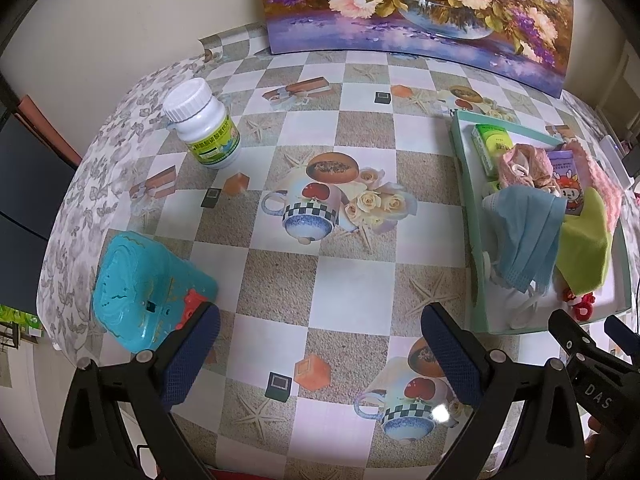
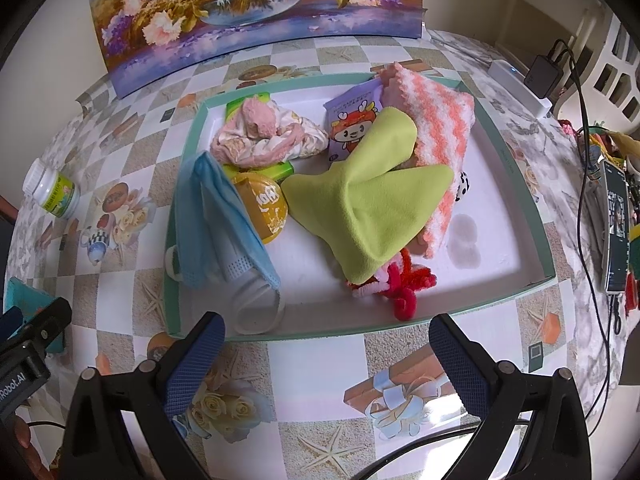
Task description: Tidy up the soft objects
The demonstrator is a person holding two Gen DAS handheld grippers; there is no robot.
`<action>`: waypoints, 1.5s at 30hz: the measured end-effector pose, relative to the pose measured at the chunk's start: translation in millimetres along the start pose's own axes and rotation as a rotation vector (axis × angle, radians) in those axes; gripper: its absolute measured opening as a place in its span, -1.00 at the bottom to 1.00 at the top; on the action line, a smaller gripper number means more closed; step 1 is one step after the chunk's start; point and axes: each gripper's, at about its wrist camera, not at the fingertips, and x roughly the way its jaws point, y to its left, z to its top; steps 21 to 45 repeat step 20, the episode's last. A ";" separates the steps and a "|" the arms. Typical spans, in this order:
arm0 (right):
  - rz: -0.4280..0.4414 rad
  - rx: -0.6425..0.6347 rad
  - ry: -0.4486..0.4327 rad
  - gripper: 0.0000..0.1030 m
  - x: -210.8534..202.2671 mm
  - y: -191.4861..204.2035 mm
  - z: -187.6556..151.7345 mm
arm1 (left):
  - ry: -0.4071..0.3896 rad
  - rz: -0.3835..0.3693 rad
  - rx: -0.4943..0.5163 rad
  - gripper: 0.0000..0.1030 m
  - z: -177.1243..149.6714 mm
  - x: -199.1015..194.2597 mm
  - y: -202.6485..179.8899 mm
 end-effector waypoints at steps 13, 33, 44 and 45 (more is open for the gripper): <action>-0.006 0.000 0.002 1.00 -0.5 0.5 1.0 | 0.000 0.014 0.002 0.95 -0.2 -0.6 1.0; -0.006 -0.004 0.002 1.00 -0.7 -0.4 1.0 | -0.005 0.019 -0.003 0.95 0.0 -1.5 0.9; -0.006 -0.004 0.002 1.00 -0.7 -0.4 1.0 | -0.005 0.019 -0.003 0.95 0.0 -1.5 0.9; -0.006 -0.004 0.002 1.00 -0.7 -0.4 1.0 | -0.005 0.019 -0.003 0.95 0.0 -1.5 0.9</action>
